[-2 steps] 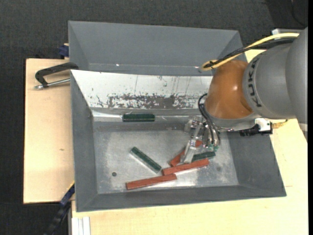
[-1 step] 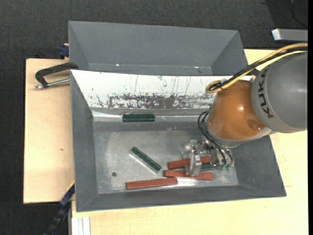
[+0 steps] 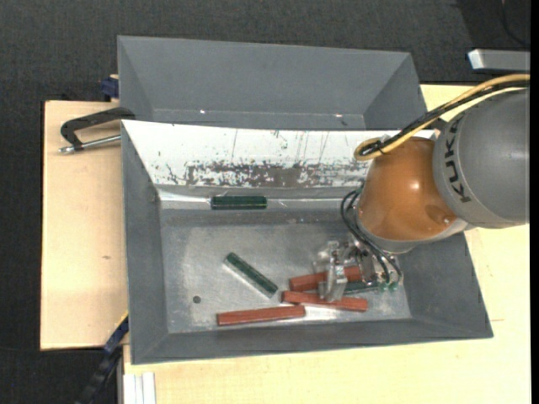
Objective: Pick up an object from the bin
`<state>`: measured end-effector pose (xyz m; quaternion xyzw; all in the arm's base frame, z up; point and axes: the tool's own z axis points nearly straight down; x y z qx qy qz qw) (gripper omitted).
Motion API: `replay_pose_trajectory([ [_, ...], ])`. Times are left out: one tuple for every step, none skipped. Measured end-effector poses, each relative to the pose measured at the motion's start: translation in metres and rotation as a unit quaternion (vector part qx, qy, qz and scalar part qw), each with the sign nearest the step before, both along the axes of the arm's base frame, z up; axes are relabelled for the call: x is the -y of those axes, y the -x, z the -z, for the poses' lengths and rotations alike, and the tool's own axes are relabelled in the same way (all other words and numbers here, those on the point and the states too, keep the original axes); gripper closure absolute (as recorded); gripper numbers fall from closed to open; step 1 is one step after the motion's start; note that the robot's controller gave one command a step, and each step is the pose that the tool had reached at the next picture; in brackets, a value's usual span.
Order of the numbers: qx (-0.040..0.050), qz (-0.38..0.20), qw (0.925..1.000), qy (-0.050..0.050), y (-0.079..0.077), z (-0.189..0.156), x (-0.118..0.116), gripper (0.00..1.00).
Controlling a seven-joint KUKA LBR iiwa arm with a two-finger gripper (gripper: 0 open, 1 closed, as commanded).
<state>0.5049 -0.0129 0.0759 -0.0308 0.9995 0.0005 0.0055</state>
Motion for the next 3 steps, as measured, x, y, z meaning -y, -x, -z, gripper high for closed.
replay_pose_trajectory([
  [-0.0032, -0.006, 1.0000, 0.000, -0.024, -0.097, -0.005, 1.00],
  [-0.0033, -0.006, 1.0000, 0.000, -0.024, -0.097, -0.005, 1.00],
  [-0.0055, -0.008, 1.0000, 0.000, -0.018, -0.138, -0.009, 1.00],
])
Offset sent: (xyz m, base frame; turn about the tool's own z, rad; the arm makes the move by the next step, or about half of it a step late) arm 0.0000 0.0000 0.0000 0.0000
